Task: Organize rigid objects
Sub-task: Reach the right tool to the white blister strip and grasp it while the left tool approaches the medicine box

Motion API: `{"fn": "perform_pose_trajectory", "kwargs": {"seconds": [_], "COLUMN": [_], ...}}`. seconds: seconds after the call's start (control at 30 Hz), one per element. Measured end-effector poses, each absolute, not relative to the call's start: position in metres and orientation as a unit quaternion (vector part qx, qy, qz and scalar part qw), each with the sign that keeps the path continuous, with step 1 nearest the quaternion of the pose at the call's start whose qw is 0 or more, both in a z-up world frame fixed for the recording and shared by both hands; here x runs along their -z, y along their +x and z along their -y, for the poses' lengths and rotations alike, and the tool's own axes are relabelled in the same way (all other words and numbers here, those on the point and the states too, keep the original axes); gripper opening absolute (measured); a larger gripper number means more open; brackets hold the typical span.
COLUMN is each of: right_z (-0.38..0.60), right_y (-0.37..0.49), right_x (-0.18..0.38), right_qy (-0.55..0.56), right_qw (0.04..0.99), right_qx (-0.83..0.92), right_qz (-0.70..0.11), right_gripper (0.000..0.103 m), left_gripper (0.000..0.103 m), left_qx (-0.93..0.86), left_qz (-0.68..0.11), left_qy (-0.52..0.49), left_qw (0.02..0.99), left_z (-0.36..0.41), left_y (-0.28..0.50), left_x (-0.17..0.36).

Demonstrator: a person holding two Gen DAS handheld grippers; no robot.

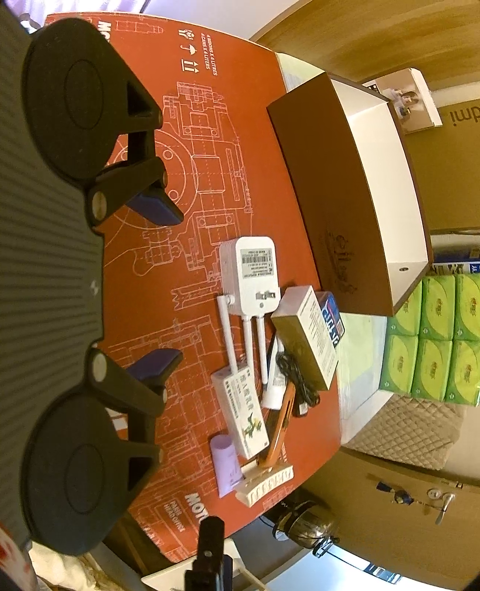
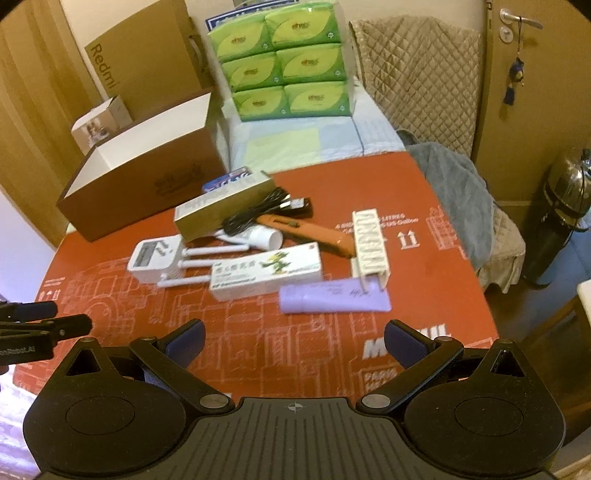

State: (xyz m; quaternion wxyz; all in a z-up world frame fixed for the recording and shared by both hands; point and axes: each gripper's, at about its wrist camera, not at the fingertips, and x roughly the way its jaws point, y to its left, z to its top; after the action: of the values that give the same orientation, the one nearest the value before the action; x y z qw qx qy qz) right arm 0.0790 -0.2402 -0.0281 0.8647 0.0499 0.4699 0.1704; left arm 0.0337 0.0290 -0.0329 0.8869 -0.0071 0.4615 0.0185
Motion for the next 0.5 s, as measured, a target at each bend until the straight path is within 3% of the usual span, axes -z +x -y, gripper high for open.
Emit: {"fn": "perform_pose_trajectory", "kwargs": {"seconds": [0.27,0.5], "right_z": [0.254,0.264], "right_y": [0.111,0.14], "right_x": [0.049,0.069], "right_qy": [0.036,0.023], "right_qw": [0.868,0.865], "right_qx": [-0.165,-0.167], "right_qz": [-0.468,-0.473], "right_gripper": [0.074,0.065], "left_gripper": [0.07,0.07], "left_qx": [-0.026,-0.042], "left_qz": [-0.463,-0.463], "left_qy": [-0.012,-0.021], "left_qw": [0.886,0.885], "left_z": [-0.034,-0.033], "left_y": [0.051,0.067], "left_x": [0.046,0.057]}}
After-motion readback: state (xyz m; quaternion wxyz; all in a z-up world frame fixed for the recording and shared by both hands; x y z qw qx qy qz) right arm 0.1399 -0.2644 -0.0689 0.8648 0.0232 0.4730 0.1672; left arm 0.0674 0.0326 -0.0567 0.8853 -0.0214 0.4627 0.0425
